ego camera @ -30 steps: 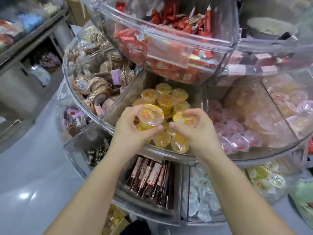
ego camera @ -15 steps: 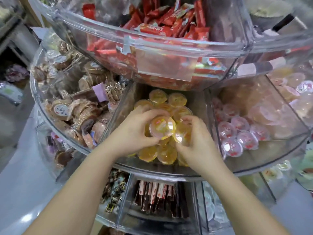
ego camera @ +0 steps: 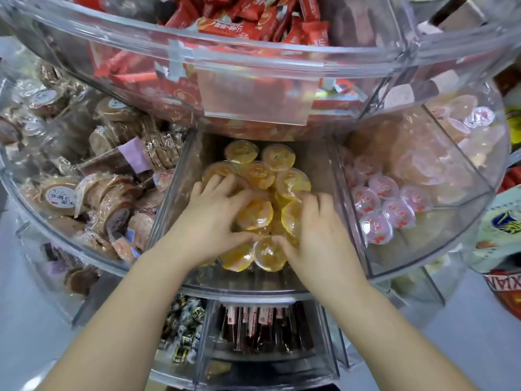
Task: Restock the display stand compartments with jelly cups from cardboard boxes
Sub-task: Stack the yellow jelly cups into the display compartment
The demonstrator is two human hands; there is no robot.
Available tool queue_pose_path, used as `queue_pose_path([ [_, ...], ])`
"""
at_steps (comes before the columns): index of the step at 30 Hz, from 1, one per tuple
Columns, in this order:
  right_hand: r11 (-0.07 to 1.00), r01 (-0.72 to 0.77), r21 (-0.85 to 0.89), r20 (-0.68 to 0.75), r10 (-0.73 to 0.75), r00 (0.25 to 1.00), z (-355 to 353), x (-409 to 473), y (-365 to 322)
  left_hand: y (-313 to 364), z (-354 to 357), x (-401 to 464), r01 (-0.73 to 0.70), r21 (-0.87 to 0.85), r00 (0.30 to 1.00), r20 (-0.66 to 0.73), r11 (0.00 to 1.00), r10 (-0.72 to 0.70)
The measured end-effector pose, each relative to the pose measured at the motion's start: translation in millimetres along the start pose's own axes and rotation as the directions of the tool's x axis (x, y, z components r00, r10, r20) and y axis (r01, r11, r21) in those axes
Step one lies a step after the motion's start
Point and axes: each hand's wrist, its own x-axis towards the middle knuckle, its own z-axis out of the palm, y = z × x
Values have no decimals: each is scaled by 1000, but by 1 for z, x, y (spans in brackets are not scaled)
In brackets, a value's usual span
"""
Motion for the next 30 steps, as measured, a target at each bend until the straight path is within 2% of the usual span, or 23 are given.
queue_pose_path([
  [3, 999, -20, 47, 8, 19, 1000, -1, 3, 0, 1, -1, -1, 4, -66, 1000, -12, 998, -5],
  [9, 973, -75, 219, 99, 54, 994, -6, 0, 6, -1, -1, -2, -35, -90, 999, -39, 995, 31],
  [12, 975, -79, 209, 73, 65, 995, -8, -6, 7, -2, -1, 0, -32, -91, 999, -42, 995, 29],
  [15, 990, -80, 117, 33, 77, 997, -7, -6, 4, -1, -1, 2, -21, -75, 998, -56, 997, 17],
  [18, 996, -24, 82, 4, 24, 1000, -5, -3, 3, 2, -2, 1, -31, -75, 998, -55, 997, 27],
  [21, 971, 17, 239, 44, -28, 999, -9, -1, 8, 10, -7, 0, -105, -178, 994, -49, 978, 98],
  [24, 884, 10, 467, 58, -42, 997, -22, 2, 14, 23, -12, 6, -149, -266, 989, -22, 952, 149],
  [30, 679, -95, 728, 101, 31, 994, -34, 3, 20, 38, -13, 14, -102, -288, 991, -116, 952, 70],
])
